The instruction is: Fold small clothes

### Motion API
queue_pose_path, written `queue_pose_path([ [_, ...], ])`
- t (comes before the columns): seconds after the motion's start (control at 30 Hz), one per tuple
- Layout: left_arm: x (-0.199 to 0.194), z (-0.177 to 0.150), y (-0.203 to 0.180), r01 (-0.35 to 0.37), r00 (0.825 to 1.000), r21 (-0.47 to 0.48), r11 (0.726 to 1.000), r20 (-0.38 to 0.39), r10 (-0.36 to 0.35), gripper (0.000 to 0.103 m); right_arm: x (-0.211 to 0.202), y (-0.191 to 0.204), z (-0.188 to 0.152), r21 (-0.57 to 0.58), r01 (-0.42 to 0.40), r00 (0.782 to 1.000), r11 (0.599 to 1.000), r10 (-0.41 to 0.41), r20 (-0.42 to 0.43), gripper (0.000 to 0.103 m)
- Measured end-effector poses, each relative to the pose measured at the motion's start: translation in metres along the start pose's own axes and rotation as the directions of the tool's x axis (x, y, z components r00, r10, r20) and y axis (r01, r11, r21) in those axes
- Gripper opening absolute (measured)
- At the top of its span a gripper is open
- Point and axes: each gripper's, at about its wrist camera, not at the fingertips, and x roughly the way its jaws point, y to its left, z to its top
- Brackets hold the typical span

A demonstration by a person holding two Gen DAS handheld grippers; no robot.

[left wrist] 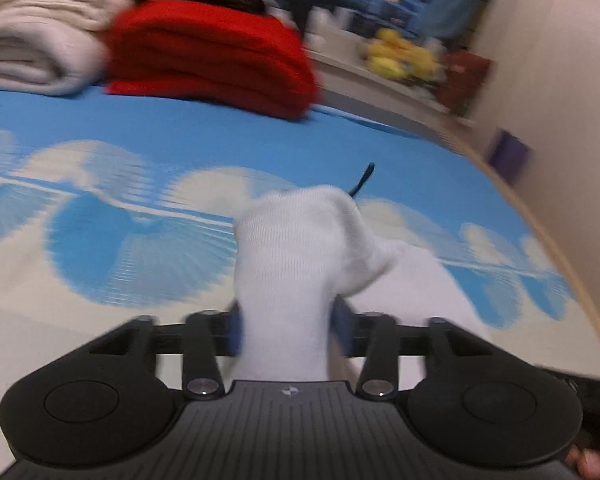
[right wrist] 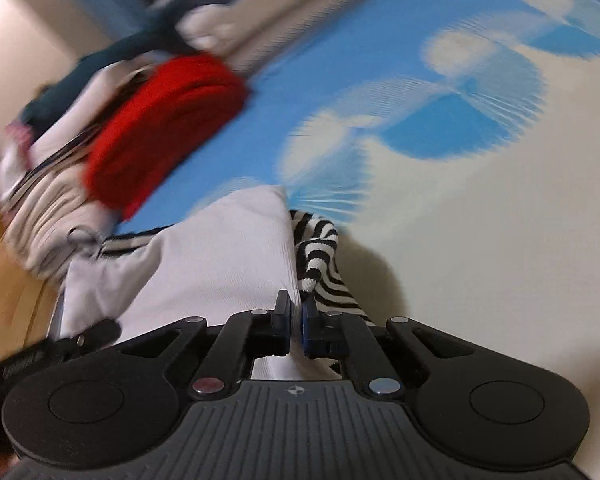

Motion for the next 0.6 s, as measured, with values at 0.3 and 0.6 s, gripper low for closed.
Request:
queue_pose_path([
  [0.3, -0.043, -0.010, 0.052, 0.161, 0.981, 0.083, 0.984, -0.121, -0.150, 0.053, 0.047, 0.036, -0.014, -0.131, 0.149, 0.988, 0.980, -0.153, -0.024, 0.004],
  [0.6, -0.004, -0.078, 0.067, 0.099, 0.875, 0.312, 0.945, -0.479, 0.066, 0.052, 0.039, 0.041, -0.016, -0.196, 0.195, 0.980, 0.961, -0.200, -0.005, 0.029],
])
